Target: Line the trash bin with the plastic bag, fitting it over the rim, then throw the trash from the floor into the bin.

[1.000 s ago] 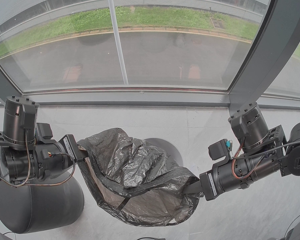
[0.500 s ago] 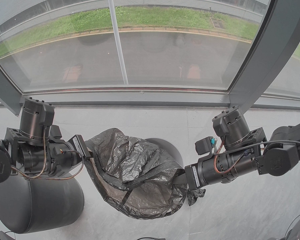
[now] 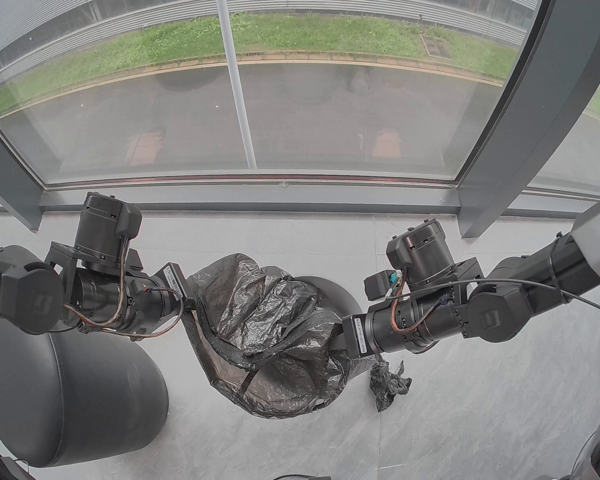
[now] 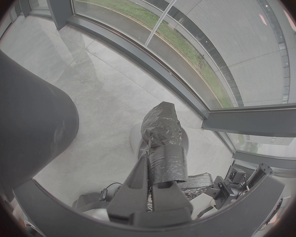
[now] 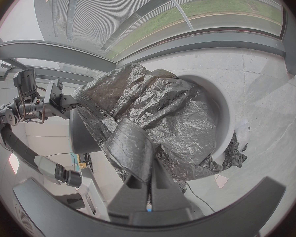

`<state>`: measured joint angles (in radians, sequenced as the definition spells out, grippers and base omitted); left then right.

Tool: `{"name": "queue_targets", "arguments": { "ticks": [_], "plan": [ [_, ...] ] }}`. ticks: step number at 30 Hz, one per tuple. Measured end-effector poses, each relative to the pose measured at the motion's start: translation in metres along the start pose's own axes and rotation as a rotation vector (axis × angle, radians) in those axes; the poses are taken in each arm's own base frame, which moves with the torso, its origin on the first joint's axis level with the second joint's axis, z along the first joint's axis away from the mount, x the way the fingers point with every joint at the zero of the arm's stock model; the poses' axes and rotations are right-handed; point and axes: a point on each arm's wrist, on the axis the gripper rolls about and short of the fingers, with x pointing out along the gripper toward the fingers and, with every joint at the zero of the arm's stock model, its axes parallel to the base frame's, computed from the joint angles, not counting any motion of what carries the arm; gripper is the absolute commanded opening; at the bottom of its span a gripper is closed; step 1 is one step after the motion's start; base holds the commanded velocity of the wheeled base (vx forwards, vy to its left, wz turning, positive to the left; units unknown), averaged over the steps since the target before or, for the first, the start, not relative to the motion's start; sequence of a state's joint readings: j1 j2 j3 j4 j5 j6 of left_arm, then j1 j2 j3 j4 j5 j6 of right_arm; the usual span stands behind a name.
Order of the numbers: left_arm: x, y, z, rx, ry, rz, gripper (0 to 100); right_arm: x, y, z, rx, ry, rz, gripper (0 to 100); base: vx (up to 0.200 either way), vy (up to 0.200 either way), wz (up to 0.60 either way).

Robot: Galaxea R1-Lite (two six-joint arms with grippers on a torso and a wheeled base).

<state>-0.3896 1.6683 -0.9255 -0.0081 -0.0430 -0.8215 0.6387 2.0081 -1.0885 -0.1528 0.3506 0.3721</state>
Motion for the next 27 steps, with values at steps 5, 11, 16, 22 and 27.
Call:
{"name": "queue_targets", "arguments": {
  "ticks": [5, 11, 16, 22, 27],
  "plan": [
    [0.012, -0.002, 0.008, -0.008, -0.014, -0.002, 0, 0.013, -0.009, 0.012, 0.008, -0.021, -0.013, 0, 0.000, 0.000, 0.00],
    [0.021, -0.006, 0.018, -0.014, -0.040, -0.013, 0, 0.025, -0.018, 0.025, 0.012, -0.055, -0.020, 0, 0.000, 0.000, 0.00],
    [0.028, -0.007, 0.024, -0.014, -0.046, -0.009, 0, 0.031, -0.023, 0.034, 0.000, -0.106, -0.012, 0, 0.000, 0.000, 0.00],
    [0.035, -0.011, 0.031, -0.012, -0.056, -0.012, 0, 0.038, -0.029, 0.038, -0.009, -0.145, -0.007, 0, 0.000, 0.000, 0.00],
    [0.040, -0.015, 0.035, -0.003, -0.060, -0.017, 0, 0.043, -0.031, 0.038, -0.012, -0.158, -0.005, 0, 0.000, 0.000, 0.00]
  ]
}}
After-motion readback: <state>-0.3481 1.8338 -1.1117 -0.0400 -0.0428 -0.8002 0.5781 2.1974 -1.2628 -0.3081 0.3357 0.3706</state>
